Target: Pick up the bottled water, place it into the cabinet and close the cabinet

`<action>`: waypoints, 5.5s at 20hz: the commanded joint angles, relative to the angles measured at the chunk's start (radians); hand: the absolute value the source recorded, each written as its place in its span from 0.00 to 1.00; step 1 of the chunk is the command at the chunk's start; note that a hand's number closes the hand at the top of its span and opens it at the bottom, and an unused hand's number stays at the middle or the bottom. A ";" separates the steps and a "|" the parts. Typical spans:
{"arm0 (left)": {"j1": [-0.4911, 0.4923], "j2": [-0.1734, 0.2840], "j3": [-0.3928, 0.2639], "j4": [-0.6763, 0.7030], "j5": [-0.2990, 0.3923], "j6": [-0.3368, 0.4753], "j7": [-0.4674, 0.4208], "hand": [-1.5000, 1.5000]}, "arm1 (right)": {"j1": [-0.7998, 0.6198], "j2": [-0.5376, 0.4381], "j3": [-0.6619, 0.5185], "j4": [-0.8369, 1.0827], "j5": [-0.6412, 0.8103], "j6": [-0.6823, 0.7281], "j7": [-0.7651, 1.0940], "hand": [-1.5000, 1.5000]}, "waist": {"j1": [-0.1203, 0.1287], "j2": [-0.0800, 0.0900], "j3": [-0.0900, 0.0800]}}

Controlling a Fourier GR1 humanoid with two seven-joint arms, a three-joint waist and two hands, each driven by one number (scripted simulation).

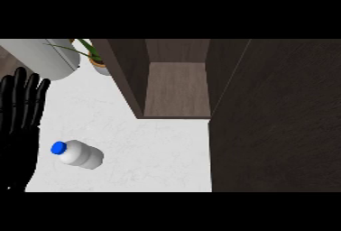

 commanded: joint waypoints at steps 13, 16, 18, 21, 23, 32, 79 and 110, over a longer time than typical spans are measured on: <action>0.150 0.426 0.094 0.220 0.873 -0.800 0.023 0.00 | 0.247 0.042 0.125 -0.167 -0.127 0.042 0.194 0.00 | -0.019 0.012 0.000; 0.194 0.554 0.178 0.304 1.010 -0.955 0.001 0.00 | 0.309 0.021 0.138 -0.280 -0.149 0.049 0.261 0.00 | -0.015 0.010 0.001; 0.198 0.635 0.225 0.365 1.097 -0.995 0.017 0.00 | 0.356 0.008 0.127 -0.321 -0.169 0.062 0.264 0.00 | -0.014 0.013 0.003; 0.216 0.611 0.248 0.469 1.026 -1.130 -0.015 0.00 | 0.468 0.030 0.224 -0.455 -0.122 0.055 0.285 0.00 | -0.016 0.012 0.002; 0.197 0.635 0.276 0.532 1.055 -1.163 -0.005 0.00 | 0.498 0.034 0.199 -0.369 -0.117 0.093 0.180 0.00 | -0.012 0.014 0.003; 0.144 0.501 0.298 0.591 0.887 -1.138 0.006 0.00 | 0.677 0.038 0.266 -0.505 -0.101 0.094 0.182 0.00 | -0.011 0.013 0.003; -0.193 0.169 0.060 1.459 -0.015 -0.941 -0.772 1.00 | 0.972 -0.053 0.293 -0.458 -0.076 0.220 -0.172 0.00 | -0.052 0.027 -0.004; -0.241 -0.119 -0.061 1.264 0.411 -0.146 -0.604 1.00 | 1.058 -0.076 0.298 -0.496 -0.088 0.234 -0.192 0.00 | -0.017 0.011 0.004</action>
